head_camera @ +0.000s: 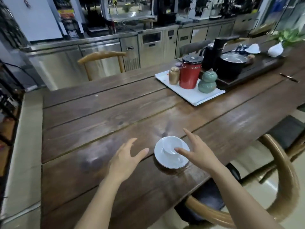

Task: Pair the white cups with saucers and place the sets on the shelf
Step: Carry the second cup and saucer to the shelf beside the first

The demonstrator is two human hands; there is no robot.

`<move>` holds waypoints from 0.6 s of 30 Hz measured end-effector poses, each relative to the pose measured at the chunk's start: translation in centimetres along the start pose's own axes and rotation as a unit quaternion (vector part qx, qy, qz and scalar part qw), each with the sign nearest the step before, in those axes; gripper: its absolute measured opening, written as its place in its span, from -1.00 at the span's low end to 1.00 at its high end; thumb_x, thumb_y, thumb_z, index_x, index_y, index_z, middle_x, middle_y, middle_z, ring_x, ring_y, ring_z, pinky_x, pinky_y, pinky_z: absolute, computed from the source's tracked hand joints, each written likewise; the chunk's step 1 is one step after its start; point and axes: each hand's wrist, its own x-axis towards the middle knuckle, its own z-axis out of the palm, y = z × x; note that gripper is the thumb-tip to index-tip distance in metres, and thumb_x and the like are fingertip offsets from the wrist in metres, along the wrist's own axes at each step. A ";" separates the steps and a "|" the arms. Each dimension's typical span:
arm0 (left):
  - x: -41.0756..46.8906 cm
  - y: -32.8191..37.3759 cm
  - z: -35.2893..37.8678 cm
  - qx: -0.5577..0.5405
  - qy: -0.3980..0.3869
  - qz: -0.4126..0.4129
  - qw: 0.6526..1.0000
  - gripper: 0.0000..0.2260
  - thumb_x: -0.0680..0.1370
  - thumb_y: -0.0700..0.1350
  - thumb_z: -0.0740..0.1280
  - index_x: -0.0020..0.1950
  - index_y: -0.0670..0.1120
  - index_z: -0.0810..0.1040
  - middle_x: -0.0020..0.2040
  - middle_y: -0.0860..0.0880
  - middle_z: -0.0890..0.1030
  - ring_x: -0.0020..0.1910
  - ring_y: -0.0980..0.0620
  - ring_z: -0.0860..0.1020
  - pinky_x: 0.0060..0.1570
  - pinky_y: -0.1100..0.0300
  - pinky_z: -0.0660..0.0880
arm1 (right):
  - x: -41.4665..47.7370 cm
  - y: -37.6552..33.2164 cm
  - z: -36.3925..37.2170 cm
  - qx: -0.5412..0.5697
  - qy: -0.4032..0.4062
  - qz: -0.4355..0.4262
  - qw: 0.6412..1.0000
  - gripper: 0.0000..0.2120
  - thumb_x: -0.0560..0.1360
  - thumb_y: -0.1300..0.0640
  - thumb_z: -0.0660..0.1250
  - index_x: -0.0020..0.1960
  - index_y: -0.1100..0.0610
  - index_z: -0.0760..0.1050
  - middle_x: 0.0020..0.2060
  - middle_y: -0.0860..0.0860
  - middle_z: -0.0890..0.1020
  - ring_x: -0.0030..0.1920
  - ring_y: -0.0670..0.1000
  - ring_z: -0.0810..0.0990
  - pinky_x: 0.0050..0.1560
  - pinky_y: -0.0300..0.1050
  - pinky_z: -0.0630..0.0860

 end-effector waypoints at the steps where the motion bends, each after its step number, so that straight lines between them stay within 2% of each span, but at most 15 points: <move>1: 0.9 0.5 1.3 -0.013 0.000 -0.016 1.000 -0.38 0.38 0.35 0.26 0.38 0.16 0.32 0.36 0.03 0.44 0.32 0.01 0.41 0.28 -0.05 0.36 | 1.1 1.2 -0.4 0.008 -0.008 0.007 1.000 -0.19 0.38 -0.28 0.31 0.51 -0.12 0.04 0.46 -0.04 0.28 0.39 0.00 0.32 0.18 -0.08 0.32; 4: 2.8 1.6 4.8 -0.063 -0.021 -0.058 0.996 -0.39 0.40 0.28 0.31 0.40 0.11 0.32 0.36 -0.02 0.44 0.30 0.02 0.42 0.22 0.04 0.36 | 3.5 4.0 -0.9 0.036 -0.040 0.034 0.998 -0.16 0.37 -0.29 0.32 0.51 -0.06 0.04 0.48 0.00 0.26 0.41 0.01 0.30 0.24 -0.08 0.30; 7: 4.3 2.3 8.0 -0.105 -0.037 -0.107 0.988 -0.30 0.39 0.26 0.34 0.46 0.06 0.23 0.43 -0.06 0.34 0.34 -0.02 0.38 0.28 -0.01 0.35 | 5.8 6.3 -0.3 0.092 -0.076 0.066 0.991 -0.14 0.35 -0.27 0.36 0.51 0.00 0.08 0.46 0.02 0.29 0.40 0.04 0.33 0.34 0.00 0.33; 8: 4.7 2.3 8.9 -0.111 -0.040 -0.121 0.986 -0.26 0.38 0.27 0.34 0.47 0.05 0.19 0.46 -0.06 0.29 0.36 -0.04 0.36 0.30 -0.05 0.34 | 6.4 6.8 0.2 0.109 -0.088 0.075 0.987 -0.16 0.36 -0.24 0.37 0.50 0.03 0.11 0.43 0.03 0.34 0.37 0.04 0.37 0.31 -0.04 0.37; 9: 4.9 2.3 9.5 -0.113 -0.045 -0.132 0.984 -0.21 0.36 0.29 0.34 0.49 0.05 0.15 0.48 -0.06 0.26 0.38 -0.05 0.34 0.32 -0.08 0.33 | 6.8 7.1 0.7 0.123 -0.100 0.083 0.984 -0.20 0.37 -0.21 0.39 0.48 0.06 0.18 0.36 0.03 0.42 0.30 0.01 0.44 0.21 -0.17 0.43; 11: 5.3 2.3 10.6 -0.110 -0.052 -0.155 0.980 -0.15 0.33 0.31 0.35 0.50 0.06 0.08 0.49 -0.05 0.25 0.39 -0.06 0.33 0.32 -0.11 0.33 | 7.5 7.8 1.6 0.147 -0.122 0.083 0.978 -0.46 0.36 -0.19 0.40 0.25 0.00 0.39 0.05 -0.03 0.54 -0.03 -0.18 0.55 -0.17 -0.46 0.46; 12: 5.5 2.2 11.0 -0.104 -0.055 -0.165 0.979 -0.13 0.32 0.29 0.37 0.51 0.07 0.05 0.48 -0.04 0.26 0.39 -0.07 0.33 0.31 -0.11 0.34 | 7.8 8.0 2.0 0.155 -0.131 0.084 0.976 -0.62 0.34 -0.22 0.39 0.05 -0.08 0.41 -0.06 -0.05 0.54 -0.14 -0.21 0.53 -0.27 -0.44 0.47; 14: 5.6 2.2 11.6 -0.116 -0.057 -0.195 0.972 -0.10 0.32 0.23 0.42 0.51 0.04 0.02 0.47 -0.03 0.28 0.38 -0.06 0.34 0.27 -0.07 0.37 | 8.2 8.5 2.5 0.182 -0.145 0.094 0.968 -0.66 0.27 -0.29 0.37 -0.12 -0.13 0.37 -0.10 -0.06 0.57 -0.12 -0.12 0.57 -0.21 -0.23 0.53; 16: 5.5 2.1 12.0 -0.211 -0.052 -0.248 0.944 -0.14 0.32 0.12 0.49 0.48 -0.02 0.11 0.38 0.00 0.37 0.28 -0.04 0.44 0.08 0.01 0.51 | 8.3 8.6 2.7 0.223 -0.156 0.106 0.956 -0.69 0.25 -0.29 0.38 -0.13 -0.21 0.38 -0.09 -0.16 0.60 -0.08 -0.12 0.60 -0.21 -0.17 0.53; 17: 5.5 2.0 12.0 -0.277 -0.057 -0.275 0.919 -0.22 0.31 0.06 0.52 0.41 -0.05 0.22 0.29 0.02 0.45 0.19 -0.02 0.50 -0.05 0.05 0.55 | 8.3 8.4 2.7 0.242 -0.168 0.114 0.949 -0.70 0.26 -0.26 0.40 -0.08 -0.21 0.41 -0.09 -0.16 0.62 -0.09 -0.12 0.62 -0.24 -0.19 0.53; 18: 5.4 2.0 12.0 -0.330 -0.067 -0.294 0.894 -0.36 0.29 0.01 0.54 0.25 -0.09 0.34 0.21 0.01 0.52 0.12 -0.01 0.54 -0.12 0.05 0.58 | 8.3 8.2 2.6 0.260 -0.178 0.127 0.941 -0.68 0.29 -0.21 0.42 -0.02 -0.15 0.47 -0.08 -0.10 0.66 -0.10 -0.08 0.64 -0.26 -0.19 0.54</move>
